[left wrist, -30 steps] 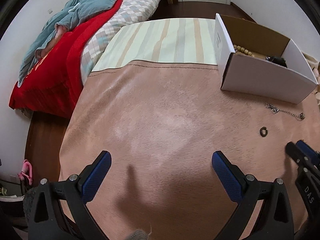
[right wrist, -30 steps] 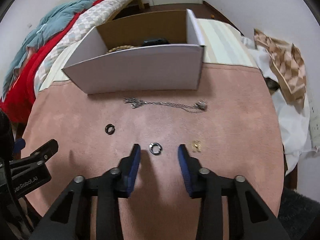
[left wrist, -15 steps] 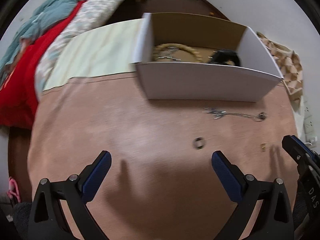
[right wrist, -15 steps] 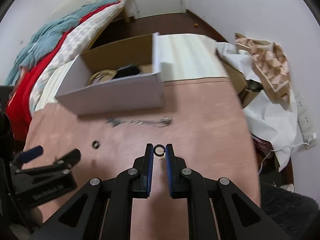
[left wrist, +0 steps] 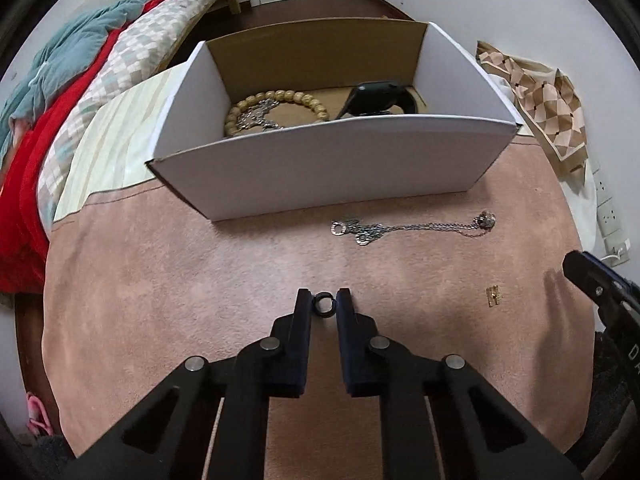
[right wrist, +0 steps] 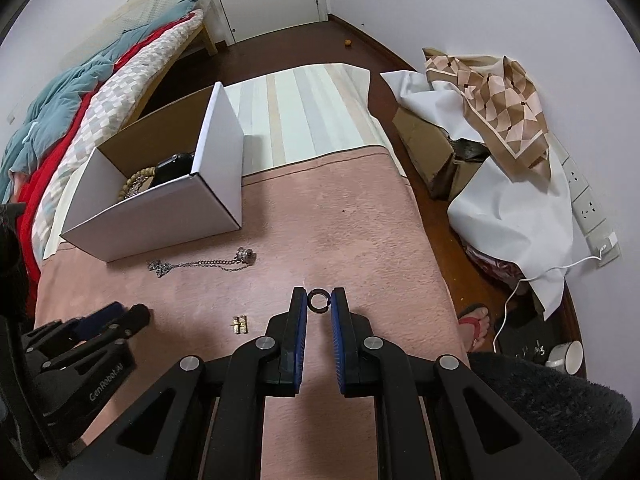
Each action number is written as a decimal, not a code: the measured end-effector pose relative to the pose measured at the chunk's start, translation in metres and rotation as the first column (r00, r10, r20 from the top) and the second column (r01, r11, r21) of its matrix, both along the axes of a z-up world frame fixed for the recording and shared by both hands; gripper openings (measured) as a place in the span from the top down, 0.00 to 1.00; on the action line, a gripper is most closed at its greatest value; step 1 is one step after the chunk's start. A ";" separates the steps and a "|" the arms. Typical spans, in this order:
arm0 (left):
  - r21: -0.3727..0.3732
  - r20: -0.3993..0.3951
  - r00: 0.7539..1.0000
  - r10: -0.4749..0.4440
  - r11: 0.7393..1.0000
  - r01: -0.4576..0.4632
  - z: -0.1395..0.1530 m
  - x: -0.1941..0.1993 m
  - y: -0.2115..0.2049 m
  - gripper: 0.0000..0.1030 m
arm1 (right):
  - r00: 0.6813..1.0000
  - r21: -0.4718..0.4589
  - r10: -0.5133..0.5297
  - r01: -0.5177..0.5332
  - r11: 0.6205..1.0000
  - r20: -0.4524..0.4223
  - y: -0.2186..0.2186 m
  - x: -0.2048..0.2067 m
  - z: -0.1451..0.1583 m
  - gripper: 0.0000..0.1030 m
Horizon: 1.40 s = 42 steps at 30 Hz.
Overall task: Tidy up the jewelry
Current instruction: 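Carry both rings into the white box and open both tools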
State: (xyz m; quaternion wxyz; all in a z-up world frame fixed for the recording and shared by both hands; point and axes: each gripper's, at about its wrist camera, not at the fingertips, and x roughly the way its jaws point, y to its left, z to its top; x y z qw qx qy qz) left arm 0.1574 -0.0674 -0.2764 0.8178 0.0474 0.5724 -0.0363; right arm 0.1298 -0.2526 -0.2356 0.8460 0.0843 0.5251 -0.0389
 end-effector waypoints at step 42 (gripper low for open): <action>-0.096 0.125 0.976 0.179 0.981 -0.168 0.103 0.120 0.085 0.29 | 0.983 0.117 0.182 -0.184 0.976 0.034 0.051 0.166 0.070 0.52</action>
